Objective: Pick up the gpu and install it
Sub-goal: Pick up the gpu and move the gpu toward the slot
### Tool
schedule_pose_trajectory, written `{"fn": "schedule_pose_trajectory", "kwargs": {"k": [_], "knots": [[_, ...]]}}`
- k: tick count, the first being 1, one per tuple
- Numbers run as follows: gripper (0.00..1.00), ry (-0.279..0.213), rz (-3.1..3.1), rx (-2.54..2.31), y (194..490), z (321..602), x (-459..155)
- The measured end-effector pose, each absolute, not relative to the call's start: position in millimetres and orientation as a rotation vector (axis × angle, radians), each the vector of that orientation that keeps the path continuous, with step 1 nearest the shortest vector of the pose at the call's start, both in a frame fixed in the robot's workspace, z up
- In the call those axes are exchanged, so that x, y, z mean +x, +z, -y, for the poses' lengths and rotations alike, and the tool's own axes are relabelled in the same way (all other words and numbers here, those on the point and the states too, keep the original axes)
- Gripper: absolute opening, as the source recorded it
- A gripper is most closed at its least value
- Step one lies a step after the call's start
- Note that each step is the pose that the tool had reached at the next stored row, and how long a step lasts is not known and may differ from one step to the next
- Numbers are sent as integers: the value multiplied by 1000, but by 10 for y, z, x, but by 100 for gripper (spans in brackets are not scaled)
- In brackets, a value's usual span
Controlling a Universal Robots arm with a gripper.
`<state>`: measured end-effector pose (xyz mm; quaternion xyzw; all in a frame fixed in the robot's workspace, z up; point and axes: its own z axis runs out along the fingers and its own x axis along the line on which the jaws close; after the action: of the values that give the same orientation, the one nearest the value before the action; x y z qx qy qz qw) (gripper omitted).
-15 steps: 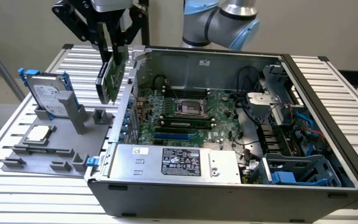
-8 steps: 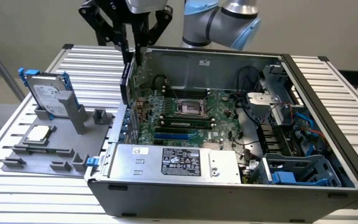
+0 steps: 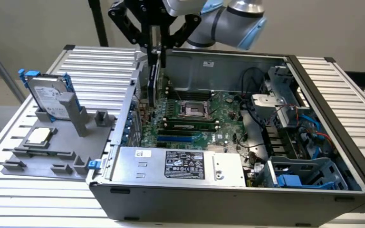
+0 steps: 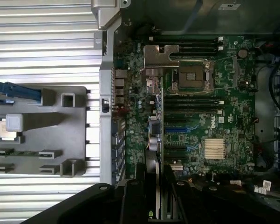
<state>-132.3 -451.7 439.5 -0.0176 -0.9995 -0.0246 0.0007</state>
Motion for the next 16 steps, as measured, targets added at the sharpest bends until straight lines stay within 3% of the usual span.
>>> {"fn": "schedule_pose_trajectory", "kwargs": {"k": [16], "knots": [[27,-57,3139,-55,4144,4232,-624]]}}
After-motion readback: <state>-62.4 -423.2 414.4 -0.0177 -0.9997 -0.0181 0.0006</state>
